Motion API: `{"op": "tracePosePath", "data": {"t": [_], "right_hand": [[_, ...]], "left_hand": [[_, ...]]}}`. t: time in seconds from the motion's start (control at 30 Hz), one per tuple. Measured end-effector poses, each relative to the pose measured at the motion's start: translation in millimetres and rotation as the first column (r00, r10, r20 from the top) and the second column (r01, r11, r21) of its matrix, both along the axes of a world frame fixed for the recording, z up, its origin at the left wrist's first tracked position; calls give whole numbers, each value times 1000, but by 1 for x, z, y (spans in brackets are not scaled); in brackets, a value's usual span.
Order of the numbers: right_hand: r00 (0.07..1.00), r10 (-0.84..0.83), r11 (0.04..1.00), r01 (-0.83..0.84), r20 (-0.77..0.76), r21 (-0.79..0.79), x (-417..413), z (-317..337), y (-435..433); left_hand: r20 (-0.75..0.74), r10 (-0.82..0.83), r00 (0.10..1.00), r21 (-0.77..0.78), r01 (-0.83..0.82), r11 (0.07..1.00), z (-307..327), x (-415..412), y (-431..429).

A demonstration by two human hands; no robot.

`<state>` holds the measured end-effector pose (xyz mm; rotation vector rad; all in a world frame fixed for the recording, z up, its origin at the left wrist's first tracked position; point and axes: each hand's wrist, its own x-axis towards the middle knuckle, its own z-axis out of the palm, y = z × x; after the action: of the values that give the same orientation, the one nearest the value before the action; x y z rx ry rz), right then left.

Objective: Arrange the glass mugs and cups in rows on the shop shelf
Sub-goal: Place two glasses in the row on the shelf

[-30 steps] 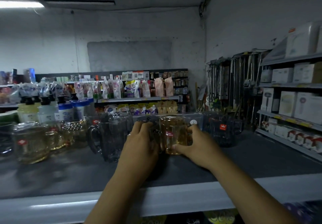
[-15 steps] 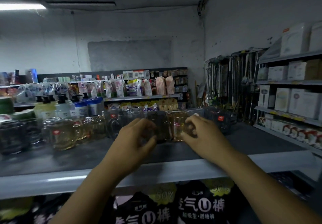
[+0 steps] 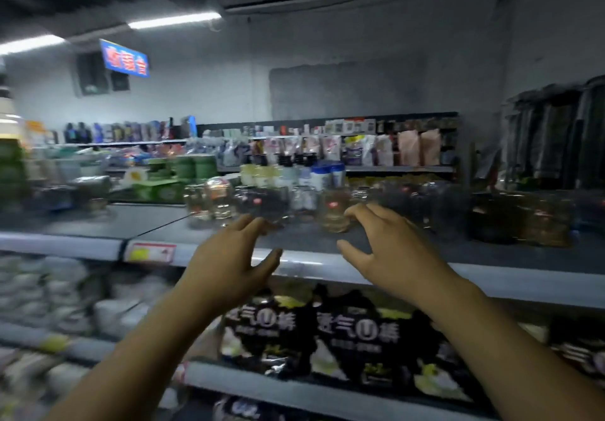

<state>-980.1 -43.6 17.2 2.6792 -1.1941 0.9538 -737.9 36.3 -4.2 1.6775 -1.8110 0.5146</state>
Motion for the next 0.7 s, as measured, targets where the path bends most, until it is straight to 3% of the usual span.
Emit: {"op": "tracePosePath", "data": {"t": [0.5,0.7], "right_hand": [[911,406,913,-408,67,17,463,-23,50],[889,448,889,-454,92,55,657,-14,42]], "left_hand": [[-212,364,907,-34,-379,925,-20,381,120],[-234,443,866,16,-452,892,-11,555,120]]}}
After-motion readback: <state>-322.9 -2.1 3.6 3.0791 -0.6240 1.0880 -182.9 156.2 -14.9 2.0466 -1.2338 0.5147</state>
